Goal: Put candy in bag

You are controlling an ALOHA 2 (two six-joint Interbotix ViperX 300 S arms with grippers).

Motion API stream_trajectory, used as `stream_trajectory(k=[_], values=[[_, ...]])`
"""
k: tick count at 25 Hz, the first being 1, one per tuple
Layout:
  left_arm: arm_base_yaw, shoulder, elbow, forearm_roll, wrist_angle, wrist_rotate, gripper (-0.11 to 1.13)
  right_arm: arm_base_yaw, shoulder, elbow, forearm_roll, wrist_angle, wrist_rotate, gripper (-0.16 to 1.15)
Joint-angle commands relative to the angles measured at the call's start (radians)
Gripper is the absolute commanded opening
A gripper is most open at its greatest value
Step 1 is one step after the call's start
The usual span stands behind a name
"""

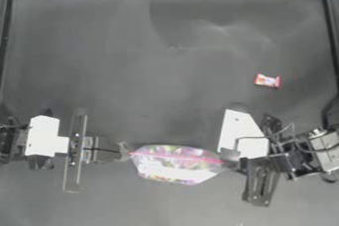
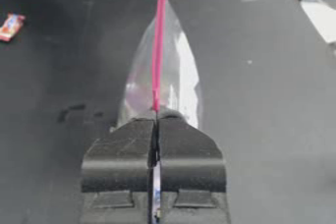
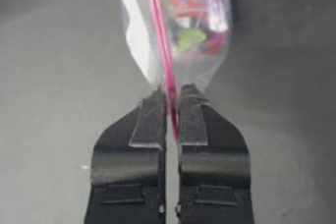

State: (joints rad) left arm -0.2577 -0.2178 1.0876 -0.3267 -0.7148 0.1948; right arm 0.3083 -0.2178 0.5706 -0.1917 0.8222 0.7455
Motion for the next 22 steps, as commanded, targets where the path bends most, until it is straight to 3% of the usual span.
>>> stream_trajectory(k=[1, 17, 22], values=[[-0.005, -0.018, -0.005, 0.002, -0.003, 0.000, 0.13, 0.014, -0.031, 0.000, 0.005, 0.015, 0.003, 0.17], [-0.005, -0.017, -0.006, 0.000, -0.002, -0.002, 0.13, 0.029, -0.054, 0.029, 0.005, 0.020, 0.026, 0.17], [0.000, -0.009, -0.014, 0.000, -0.005, 0.002, 0.13, 0.028, -0.067, 0.025, -0.032, 0.023, 0.029, 0.17]])
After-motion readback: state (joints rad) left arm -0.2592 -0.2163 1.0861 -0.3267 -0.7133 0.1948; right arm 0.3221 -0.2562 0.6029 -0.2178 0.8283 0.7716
